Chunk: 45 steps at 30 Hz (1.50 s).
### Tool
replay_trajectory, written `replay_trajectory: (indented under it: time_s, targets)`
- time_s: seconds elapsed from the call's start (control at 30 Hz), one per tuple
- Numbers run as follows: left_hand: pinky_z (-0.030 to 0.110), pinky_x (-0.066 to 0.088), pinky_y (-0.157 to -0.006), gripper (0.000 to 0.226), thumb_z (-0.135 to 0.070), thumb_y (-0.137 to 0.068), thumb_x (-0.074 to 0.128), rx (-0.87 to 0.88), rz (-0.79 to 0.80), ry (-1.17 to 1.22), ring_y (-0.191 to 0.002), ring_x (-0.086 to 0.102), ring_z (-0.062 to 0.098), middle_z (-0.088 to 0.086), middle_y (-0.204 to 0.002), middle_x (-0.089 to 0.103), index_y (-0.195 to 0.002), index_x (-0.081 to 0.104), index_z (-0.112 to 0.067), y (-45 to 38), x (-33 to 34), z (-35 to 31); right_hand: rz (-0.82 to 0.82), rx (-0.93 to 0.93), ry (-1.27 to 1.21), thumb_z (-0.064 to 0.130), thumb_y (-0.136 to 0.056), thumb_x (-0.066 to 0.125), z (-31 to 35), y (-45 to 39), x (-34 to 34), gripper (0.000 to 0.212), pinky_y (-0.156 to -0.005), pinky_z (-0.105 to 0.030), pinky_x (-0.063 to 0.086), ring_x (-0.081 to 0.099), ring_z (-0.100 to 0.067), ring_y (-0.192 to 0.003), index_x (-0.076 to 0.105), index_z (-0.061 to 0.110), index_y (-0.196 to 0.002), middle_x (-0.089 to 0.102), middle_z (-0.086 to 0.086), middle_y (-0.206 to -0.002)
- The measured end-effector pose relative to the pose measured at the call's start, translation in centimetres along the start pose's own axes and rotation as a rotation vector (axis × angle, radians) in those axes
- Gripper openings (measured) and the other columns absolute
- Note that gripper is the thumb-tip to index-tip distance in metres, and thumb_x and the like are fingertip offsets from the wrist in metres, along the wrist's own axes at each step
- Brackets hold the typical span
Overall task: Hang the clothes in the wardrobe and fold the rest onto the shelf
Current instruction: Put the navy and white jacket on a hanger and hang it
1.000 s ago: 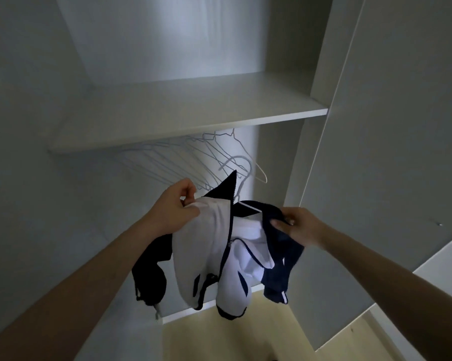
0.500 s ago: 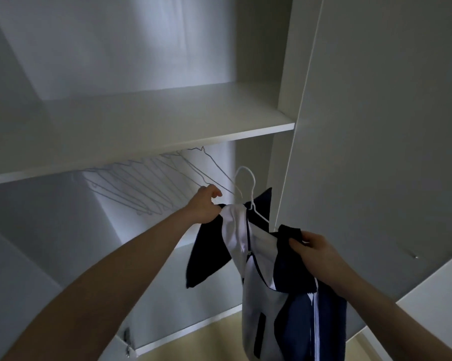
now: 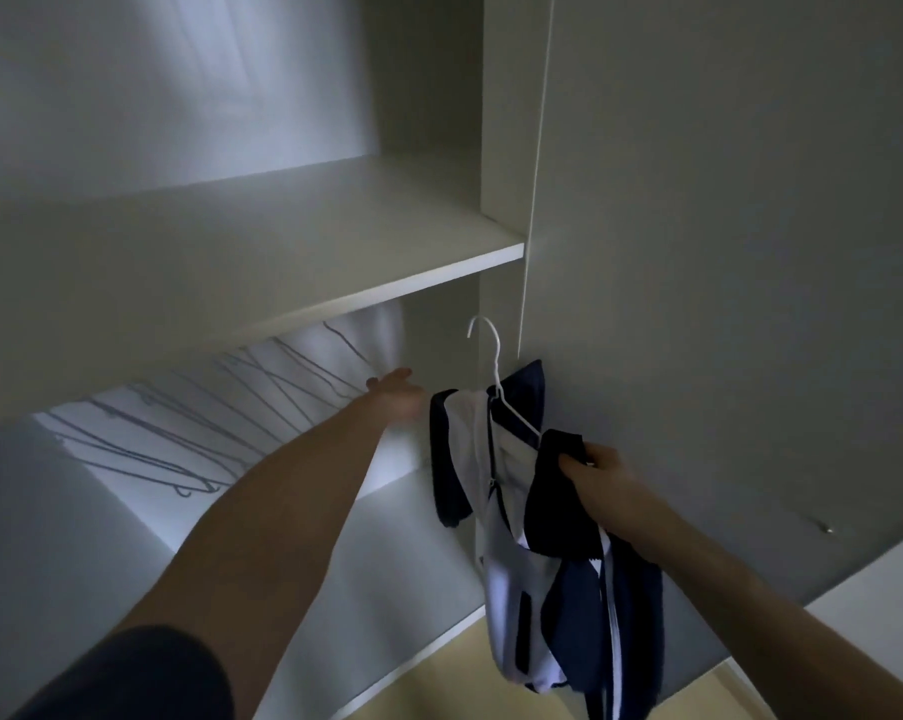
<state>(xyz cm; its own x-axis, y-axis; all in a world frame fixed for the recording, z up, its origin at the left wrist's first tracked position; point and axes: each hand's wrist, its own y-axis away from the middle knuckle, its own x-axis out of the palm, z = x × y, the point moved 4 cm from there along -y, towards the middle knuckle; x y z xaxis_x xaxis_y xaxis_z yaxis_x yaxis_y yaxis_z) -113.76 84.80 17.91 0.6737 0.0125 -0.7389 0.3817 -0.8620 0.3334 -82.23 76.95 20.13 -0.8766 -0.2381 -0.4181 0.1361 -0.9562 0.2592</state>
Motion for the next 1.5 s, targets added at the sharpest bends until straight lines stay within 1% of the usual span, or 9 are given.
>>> replay_trajectory:
  time_s: [0.1, 0.27, 0.37, 0.43, 0.5, 0.63, 0.93, 1.23, 1.5]
  targets:
    - [0.039, 0.031, -0.120, 0.059, -0.020, -0.101, 0.057, -0.006, -0.018, 0.005, -0.148, 0.035, 0.033, 0.016, -0.162, 0.032, -0.155, 0.037, -0.006, -1.0, -0.4, 0.5, -0.021, 0.001, 0.000, 0.026, -0.099, 0.058, 1.2, -2.5, 1.9, 0.022, -0.091, -0.052, 0.059, 0.073, -0.033, -0.090, 0.071, 0.009, -0.095, 0.073, -0.020, -0.094]
    - [0.028, 0.044, -0.078, 0.037, -0.010, -0.100, 0.047, -0.025, -0.098, 0.018, -0.108, 0.060, 0.030, 0.020, -0.139, 0.057, -0.132, 0.056, 0.006, -1.2, -2.0, 3.1, -0.045, -0.030, 0.021, 0.036, -0.099, 0.056, 4.8, -5.7, 5.1, 0.028, -0.078, -0.039, 0.058, 0.071, -0.029, -0.086, 0.069, 0.011, -0.097, 0.073, -0.014, -0.092]
    - [0.028, 0.045, -0.098, 0.041, -0.007, -0.098, 0.052, -0.007, -0.151, 0.016, -0.129, 0.055, 0.031, 0.015, -0.146, 0.054, -0.139, 0.056, 0.000, -0.6, -2.7, 5.8, -0.034, -0.073, 0.052, 0.036, -0.100, 0.053, 7.5, -8.0, 7.2, 0.029, -0.071, -0.033, 0.052, 0.068, -0.025, -0.083, 0.066, 0.011, -0.099, 0.071, -0.012, -0.093]
    - [0.029, 0.046, -0.101, 0.024, -0.005, -0.095, 0.054, 0.012, -0.185, 0.030, -0.129, 0.057, 0.030, 0.007, -0.126, 0.064, -0.111, 0.069, -0.014, -0.3, -3.1, 7.3, -0.027, -0.106, 0.071, 0.034, -0.100, 0.050, 9.1, -10.1, 8.8, 0.031, -0.067, -0.032, 0.049, 0.064, -0.022, -0.079, 0.067, 0.008, -0.105, 0.070, -0.014, -0.096]
    - [0.025, 0.046, -0.091, 0.028, -0.003, -0.093, 0.055, 0.039, -0.219, 0.052, -0.120, 0.062, 0.029, 0.000, -0.097, 0.062, -0.077, 0.059, -0.026, 0.1, -3.7, 8.1, -0.032, -0.153, 0.108, 0.031, -0.101, 0.046, 10.7, -12.1, 10.5, 0.032, -0.066, -0.032, 0.045, 0.063, -0.026, -0.082, 0.065, 0.009, -0.116, 0.069, -0.014, -0.101]
    - [0.032, 0.052, -0.101, 0.023, -0.006, -0.091, 0.064, 0.078, -0.281, 0.134, -0.116, 0.065, 0.024, 0.004, -0.121, 0.070, -0.110, 0.075, -0.013, 0.4, -4.2, 9.3, -0.033, -0.246, 0.161, 0.024, -0.105, 0.041, 13.5, -15.7, 13.4, 0.040, -0.075, -0.031, 0.044, 0.062, -0.032, -0.090, 0.055, 0.009, -0.139, 0.068, -0.018, -0.114]
    - [0.025, 0.052, -0.086, 0.023, -0.007, -0.087, 0.066, 0.078, -0.364, 0.278, -0.094, 0.065, 0.014, -0.012, -0.096, 0.066, -0.101, 0.072, -0.025, 0.6, -3.9, 9.9, 0.022, -0.249, 0.268, 0.020, -0.106, 0.038, 15.7, -21.6, 17.7, 0.042, -0.102, -0.042, 0.045, 0.055, -0.044, -0.126, 0.046, 0.003, -0.144, 0.058, -0.027, -0.136]
    - [0.046, 0.063, -0.080, 0.026, -0.005, -0.085, 0.071, 0.089, -0.472, 0.500, -0.079, 0.073, 0.023, -0.008, -0.094, 0.073, -0.089, 0.073, -0.031, 0.6, -3.9, 9.1, 0.091, -0.165, 0.337, 0.022, -0.105, 0.042, 10.7, -24.2, 18.5, 0.054, -0.105, -0.044, 0.047, 0.054, -0.044, -0.128, 0.031, 0.010, -0.157, 0.054, -0.025, -0.142]
    - [0.043, 0.064, -0.079, 0.029, 0.000, -0.088, 0.069, 0.131, -0.528, 0.658, -0.073, 0.074, 0.025, -0.006, -0.096, 0.074, -0.088, 0.072, -0.029, 3.6, -3.4, 6.8, 0.197, -0.220, 0.469, 0.026, -0.099, 0.057, 10.2, -24.0, 17.7, 0.036, -0.079, -0.031, 0.047, 0.065, -0.037, -0.110, 0.054, 0.005, -0.128, 0.066, -0.018, -0.122]
